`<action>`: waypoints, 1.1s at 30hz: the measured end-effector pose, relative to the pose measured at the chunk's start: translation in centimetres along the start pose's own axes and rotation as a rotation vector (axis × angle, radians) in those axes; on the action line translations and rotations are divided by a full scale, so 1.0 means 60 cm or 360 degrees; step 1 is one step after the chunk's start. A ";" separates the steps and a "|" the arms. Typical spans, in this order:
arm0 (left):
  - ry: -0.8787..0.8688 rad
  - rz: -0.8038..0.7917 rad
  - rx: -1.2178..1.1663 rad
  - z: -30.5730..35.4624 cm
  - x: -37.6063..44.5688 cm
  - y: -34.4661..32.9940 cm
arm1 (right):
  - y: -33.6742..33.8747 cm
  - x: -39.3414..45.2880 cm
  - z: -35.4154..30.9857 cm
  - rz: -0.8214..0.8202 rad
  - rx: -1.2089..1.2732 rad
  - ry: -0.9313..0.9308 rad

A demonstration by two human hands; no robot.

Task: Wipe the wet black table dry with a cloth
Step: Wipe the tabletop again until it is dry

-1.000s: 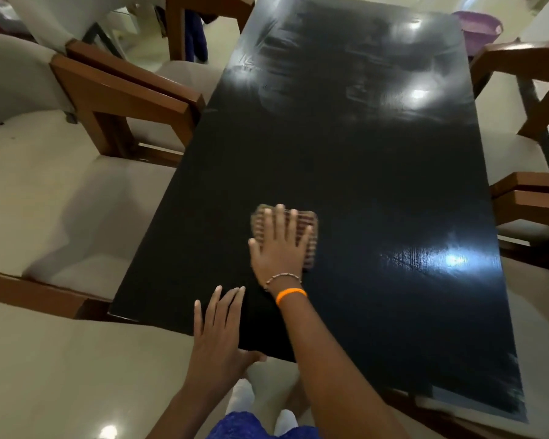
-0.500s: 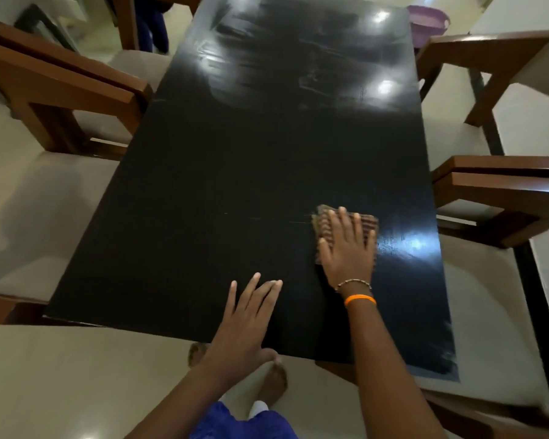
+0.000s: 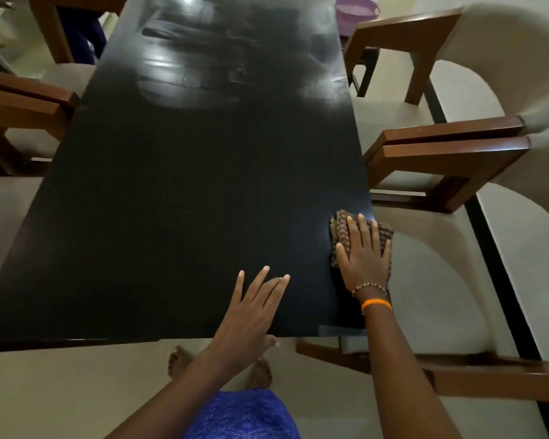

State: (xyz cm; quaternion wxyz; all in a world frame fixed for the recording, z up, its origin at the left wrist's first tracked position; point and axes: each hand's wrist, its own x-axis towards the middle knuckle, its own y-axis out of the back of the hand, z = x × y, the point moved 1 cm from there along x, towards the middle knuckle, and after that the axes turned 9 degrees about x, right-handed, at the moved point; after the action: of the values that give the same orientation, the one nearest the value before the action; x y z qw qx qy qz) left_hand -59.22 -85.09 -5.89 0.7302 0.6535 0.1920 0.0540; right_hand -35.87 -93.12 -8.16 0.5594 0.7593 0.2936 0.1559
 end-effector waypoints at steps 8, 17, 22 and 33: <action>0.0013 0.0010 -0.0055 0.022 0.018 0.009 | -0.023 -0.147 0.016 0.0063 -0.0012 -0.0242; 0.0114 0.0016 -0.0038 0.039 0.020 0.023 | 0.004 -0.017 0.026 -0.0094 0.0064 -0.0103; 0.0136 0.0026 0.0019 0.046 0.022 0.026 | 0.006 -0.067 0.040 -0.0062 0.0085 -0.0044; 0.0285 0.0121 -0.0006 0.058 0.005 0.010 | -0.034 -0.225 0.061 0.0158 0.0037 -0.0108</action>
State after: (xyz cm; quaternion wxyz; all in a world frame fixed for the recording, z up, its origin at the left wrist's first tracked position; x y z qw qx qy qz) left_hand -57.61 -88.15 -5.14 0.7088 0.6514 0.2315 0.1403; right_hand -44.89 -103.89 -10.06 0.5517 0.7843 0.2383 0.1541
